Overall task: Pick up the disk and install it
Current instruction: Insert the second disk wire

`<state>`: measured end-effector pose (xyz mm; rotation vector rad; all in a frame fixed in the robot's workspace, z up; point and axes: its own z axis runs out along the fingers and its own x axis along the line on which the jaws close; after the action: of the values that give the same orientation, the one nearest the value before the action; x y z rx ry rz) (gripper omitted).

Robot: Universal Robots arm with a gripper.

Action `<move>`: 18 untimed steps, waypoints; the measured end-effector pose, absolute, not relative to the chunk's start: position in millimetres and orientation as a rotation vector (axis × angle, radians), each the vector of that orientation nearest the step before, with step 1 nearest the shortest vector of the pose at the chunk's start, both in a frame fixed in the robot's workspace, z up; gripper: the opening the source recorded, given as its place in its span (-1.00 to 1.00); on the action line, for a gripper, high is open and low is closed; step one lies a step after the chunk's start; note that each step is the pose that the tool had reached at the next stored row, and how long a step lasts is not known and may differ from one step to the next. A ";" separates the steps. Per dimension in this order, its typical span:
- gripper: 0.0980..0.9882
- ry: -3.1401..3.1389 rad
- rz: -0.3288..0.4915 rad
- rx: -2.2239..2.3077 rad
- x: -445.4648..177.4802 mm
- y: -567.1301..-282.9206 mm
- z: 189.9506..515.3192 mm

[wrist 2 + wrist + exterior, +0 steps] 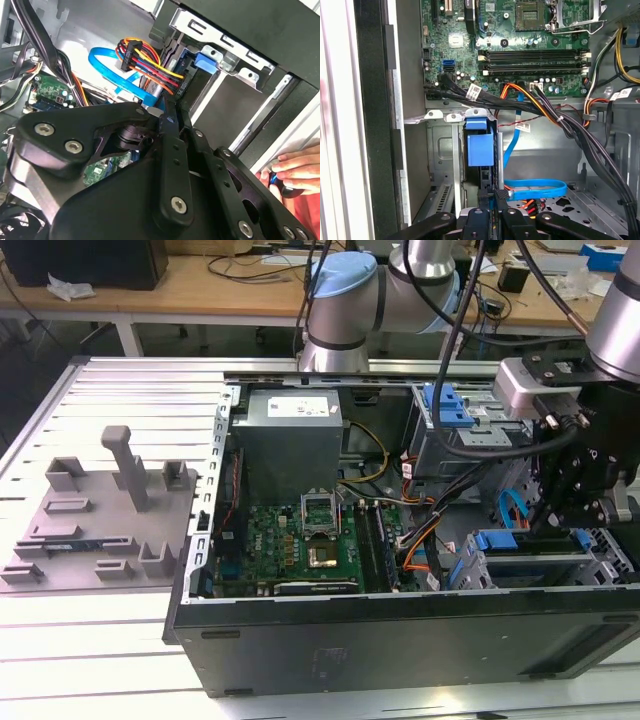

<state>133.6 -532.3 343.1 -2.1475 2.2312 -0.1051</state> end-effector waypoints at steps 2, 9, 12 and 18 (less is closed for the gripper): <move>-0.86 2.231 -0.105 -2.148 133.6 -532.3 342.6; -0.86 2.231 -0.105 -2.148 133.6 -532.3 340.7; -0.86 2.231 -0.105 -2.148 133.6 -532.3 340.1; -0.86 2.231 -0.105 -2.148 133.6 -532.3 339.5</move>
<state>133.6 -532.3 339.5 -2.1476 2.2312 -0.1052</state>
